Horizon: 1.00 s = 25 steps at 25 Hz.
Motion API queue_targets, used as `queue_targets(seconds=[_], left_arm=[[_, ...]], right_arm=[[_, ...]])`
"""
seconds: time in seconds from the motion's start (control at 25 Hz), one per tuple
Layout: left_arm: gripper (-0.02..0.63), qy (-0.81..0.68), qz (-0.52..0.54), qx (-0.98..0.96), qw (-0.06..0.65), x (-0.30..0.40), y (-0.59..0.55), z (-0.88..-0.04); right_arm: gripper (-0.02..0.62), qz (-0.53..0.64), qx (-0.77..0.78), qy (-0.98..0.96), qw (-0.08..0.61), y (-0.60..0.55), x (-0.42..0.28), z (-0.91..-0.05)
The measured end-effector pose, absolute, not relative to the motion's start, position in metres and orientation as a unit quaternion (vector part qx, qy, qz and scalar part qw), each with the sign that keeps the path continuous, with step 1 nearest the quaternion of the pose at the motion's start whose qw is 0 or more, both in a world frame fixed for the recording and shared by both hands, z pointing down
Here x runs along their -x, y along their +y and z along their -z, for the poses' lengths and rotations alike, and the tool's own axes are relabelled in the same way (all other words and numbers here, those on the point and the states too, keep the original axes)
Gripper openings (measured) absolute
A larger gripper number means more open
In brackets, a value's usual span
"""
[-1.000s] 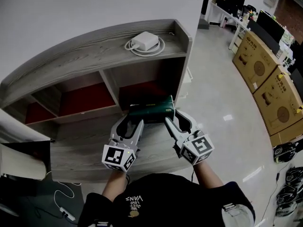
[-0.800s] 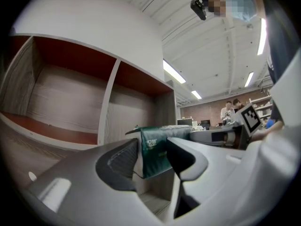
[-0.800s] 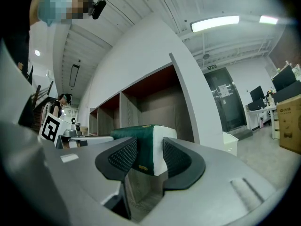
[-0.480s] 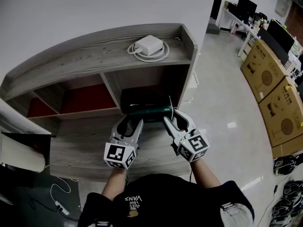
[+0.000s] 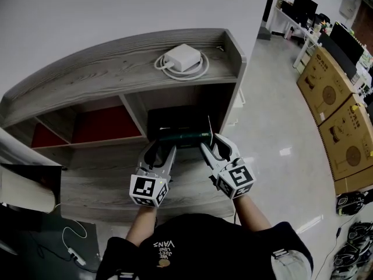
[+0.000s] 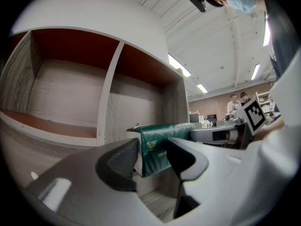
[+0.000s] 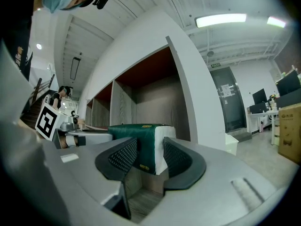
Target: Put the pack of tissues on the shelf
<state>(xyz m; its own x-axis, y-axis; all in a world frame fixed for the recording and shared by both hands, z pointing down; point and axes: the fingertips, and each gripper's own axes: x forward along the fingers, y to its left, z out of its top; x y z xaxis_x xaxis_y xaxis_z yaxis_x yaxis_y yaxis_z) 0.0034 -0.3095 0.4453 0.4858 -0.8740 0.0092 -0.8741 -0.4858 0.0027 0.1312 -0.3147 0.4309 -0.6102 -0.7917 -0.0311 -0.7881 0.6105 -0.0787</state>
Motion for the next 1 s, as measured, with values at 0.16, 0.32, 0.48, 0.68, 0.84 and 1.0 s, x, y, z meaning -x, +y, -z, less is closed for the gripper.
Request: queue_targets(seconds=[0.16, 0.32, 0.48, 0.68, 0.84, 1.0], left_arm=[[0.218, -0.512, -0.007, -0.859, 0.003, -0.004, -0.317, -0.448], [0.218, -0.519, -0.013, -0.855, 0.002, -0.003, -0.325, -0.451], [0.219, -0.526, -0.018, -0.850, 0.006, -0.002, -0.331, -0.452], [0.219, -0.533, -0.010, -0.846, 0.018, -0.001, -0.332, -0.452], [0.219, -0.535, -0.005, -0.845, 0.026, 0.002, -0.329, -0.453], [0.219, -0.537, 0.002, -0.843, 0.033, 0.007, -0.320, -0.454]], right_arm=[[0.164, 0.028, 0.451, 0.892, 0.020, -0.323, -0.132, -0.434], [0.164, 0.033, 0.464, 0.885, 0.015, -0.332, -0.132, -0.437], [0.164, 0.033, 0.473, 0.880, 0.010, -0.337, -0.129, -0.439], [0.164, 0.029, 0.485, 0.874, 0.008, -0.337, -0.130, -0.438], [0.164, 0.022, 0.501, 0.865, -0.001, -0.335, -0.137, -0.440], [0.165, 0.026, 0.512, 0.858, -0.004, -0.328, -0.144, -0.443]])
